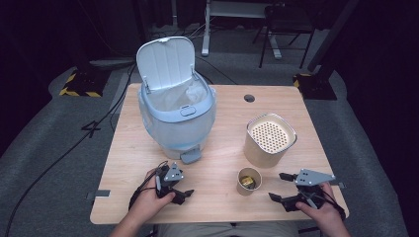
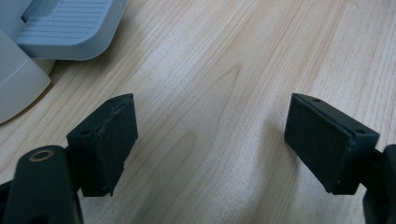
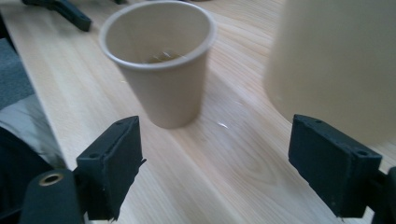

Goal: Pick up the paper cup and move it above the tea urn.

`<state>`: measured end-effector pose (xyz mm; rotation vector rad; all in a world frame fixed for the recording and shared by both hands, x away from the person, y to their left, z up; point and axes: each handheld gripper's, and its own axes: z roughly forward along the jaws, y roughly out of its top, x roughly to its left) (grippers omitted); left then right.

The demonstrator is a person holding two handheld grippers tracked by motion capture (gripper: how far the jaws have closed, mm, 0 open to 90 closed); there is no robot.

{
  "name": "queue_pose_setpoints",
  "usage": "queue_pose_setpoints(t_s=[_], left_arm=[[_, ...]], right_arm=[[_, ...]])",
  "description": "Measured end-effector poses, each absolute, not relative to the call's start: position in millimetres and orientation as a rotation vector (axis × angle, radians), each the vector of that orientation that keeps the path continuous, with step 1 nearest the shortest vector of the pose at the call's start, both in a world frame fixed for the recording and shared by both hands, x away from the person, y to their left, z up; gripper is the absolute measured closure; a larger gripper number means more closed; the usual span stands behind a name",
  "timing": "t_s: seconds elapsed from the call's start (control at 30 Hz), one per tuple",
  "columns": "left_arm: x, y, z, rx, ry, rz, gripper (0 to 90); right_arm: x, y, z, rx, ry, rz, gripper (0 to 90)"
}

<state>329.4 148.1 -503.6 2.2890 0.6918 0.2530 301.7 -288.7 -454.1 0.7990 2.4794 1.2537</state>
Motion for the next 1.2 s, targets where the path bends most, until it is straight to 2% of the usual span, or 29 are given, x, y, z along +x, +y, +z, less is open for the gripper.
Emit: queue_pose_setpoints(t_s=[0.57,0.87,1.2], left_arm=[[328.3,148.4,-503.7,2.285,0.704,0.252,17.9],[328.2,148.3,-503.7,2.284,0.702,0.253,17.9],[328.2,148.2,-503.8,2.283,0.702,0.254,17.9]], right_arm=[[315.2,-233.4,-475.5,0.741,2.543,1.292,17.5],[321.2,-218.9,-490.8,0.831,2.448,1.388,22.2],[321.3,-217.4,-494.8,0.767,2.419,1.411,27.1]])
